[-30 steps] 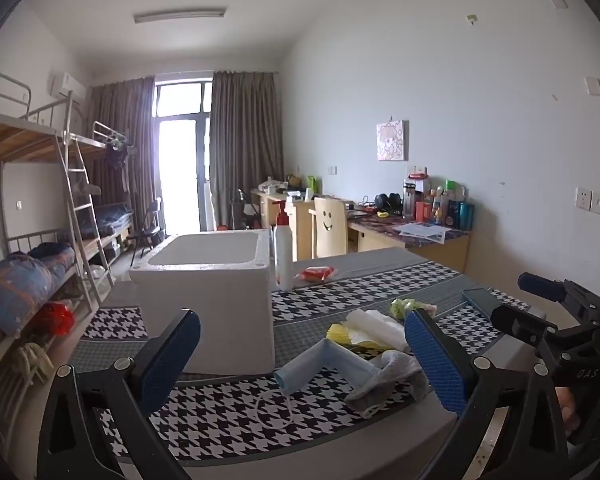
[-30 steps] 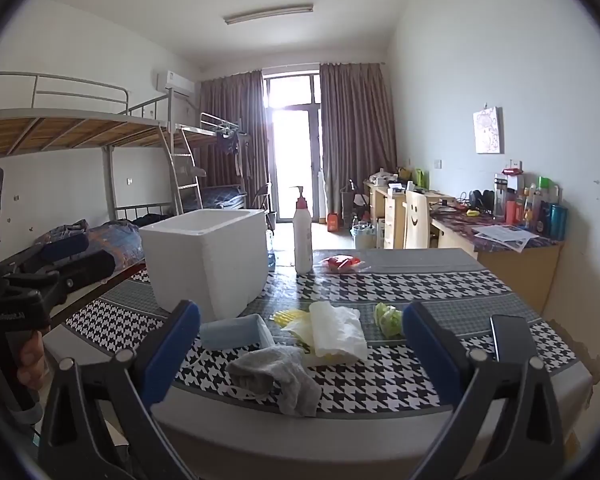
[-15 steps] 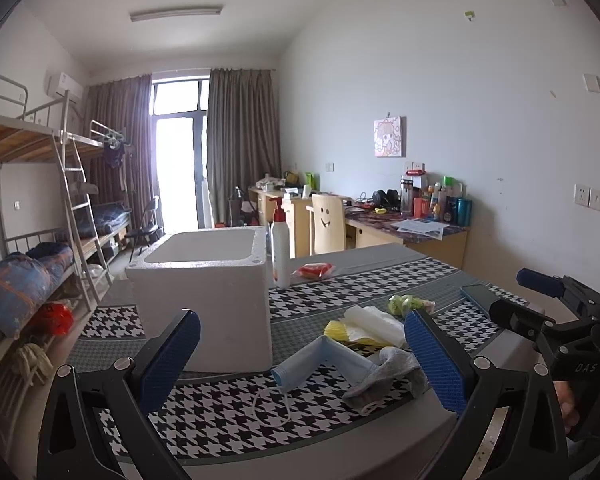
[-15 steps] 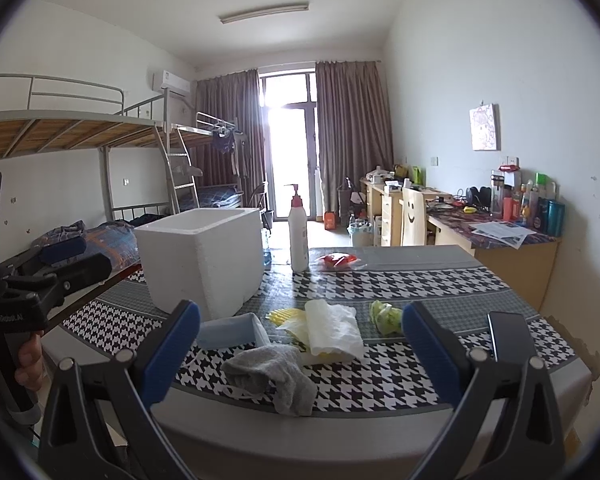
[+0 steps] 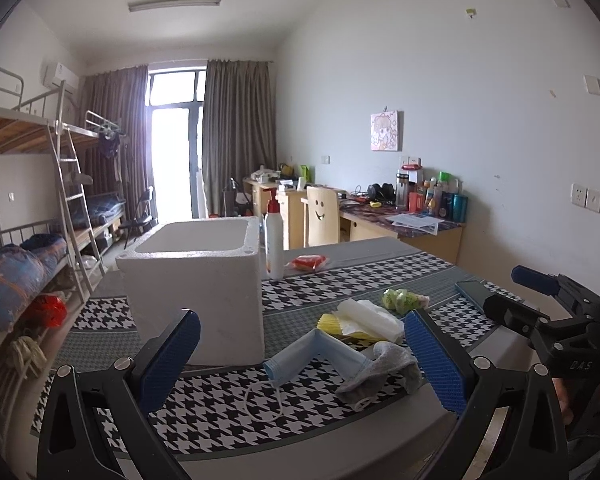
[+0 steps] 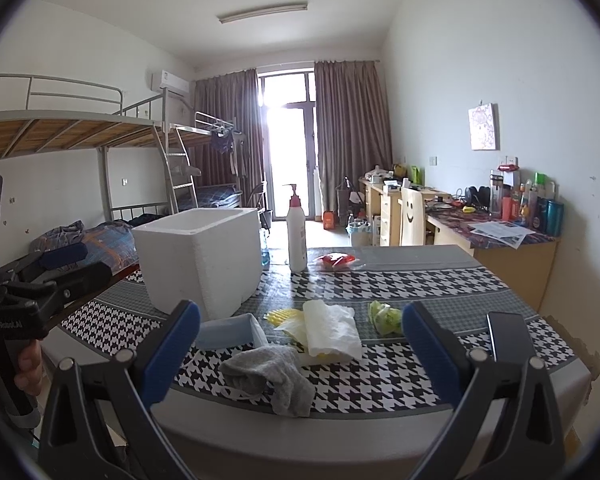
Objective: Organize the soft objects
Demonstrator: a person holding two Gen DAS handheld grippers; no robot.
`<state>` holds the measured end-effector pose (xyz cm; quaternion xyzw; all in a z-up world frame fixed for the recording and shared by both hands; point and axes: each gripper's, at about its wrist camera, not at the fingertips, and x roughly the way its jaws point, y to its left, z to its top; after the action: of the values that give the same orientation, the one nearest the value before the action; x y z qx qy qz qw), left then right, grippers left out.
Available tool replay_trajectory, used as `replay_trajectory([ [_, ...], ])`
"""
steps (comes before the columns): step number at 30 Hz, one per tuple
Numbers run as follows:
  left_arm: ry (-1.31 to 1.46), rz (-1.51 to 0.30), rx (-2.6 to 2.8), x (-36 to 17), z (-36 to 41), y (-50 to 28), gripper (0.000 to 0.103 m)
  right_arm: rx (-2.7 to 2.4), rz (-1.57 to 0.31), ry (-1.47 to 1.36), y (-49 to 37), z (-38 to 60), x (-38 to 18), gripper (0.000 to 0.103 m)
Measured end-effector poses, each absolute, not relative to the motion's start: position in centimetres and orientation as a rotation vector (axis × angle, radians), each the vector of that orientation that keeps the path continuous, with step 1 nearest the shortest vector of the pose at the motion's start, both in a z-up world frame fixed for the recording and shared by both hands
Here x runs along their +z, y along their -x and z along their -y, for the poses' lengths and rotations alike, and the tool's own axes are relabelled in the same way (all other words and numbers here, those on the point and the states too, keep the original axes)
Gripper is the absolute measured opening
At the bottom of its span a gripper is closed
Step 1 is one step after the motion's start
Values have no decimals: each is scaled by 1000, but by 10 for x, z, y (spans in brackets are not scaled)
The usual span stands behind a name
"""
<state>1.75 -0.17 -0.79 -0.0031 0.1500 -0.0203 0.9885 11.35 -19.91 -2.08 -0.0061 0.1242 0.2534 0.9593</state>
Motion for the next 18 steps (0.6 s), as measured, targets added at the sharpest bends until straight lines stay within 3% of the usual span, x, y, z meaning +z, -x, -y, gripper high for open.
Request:
replay_trajectory([
  [18,-28,-395,-126,-23,15,-46,102,463,-312,15,-139,201,-28,102],
])
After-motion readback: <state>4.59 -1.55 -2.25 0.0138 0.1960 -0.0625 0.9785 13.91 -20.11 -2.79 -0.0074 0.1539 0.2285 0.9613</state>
